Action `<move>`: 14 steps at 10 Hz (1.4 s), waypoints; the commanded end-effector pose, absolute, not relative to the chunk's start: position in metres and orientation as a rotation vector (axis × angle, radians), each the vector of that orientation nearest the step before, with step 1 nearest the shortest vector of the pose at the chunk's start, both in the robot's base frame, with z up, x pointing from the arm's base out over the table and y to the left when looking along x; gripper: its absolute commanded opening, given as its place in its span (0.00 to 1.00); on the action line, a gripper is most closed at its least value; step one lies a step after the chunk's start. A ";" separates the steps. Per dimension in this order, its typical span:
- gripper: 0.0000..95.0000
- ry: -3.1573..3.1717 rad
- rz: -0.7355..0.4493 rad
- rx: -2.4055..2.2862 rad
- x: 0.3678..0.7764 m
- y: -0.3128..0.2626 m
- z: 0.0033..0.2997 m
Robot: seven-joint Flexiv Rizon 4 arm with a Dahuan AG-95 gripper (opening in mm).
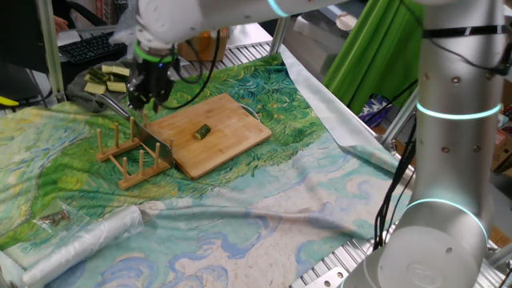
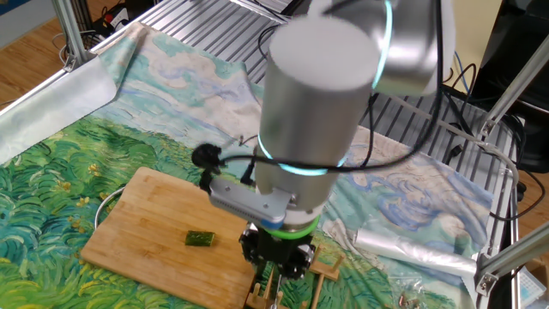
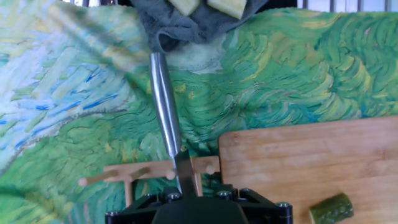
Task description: Chop the cucumber into shreds
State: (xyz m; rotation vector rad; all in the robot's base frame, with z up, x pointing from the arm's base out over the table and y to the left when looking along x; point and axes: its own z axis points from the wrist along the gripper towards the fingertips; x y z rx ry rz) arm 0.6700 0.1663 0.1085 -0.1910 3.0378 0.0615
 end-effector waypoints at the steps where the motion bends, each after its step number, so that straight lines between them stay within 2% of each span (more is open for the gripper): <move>1: 0.40 3.044 0.073 -0.178 0.668 0.167 0.107; 5: 0.40 3.051 0.077 -0.136 0.654 0.180 0.111; 14: 0.40 3.020 0.074 -0.147 0.659 0.186 0.085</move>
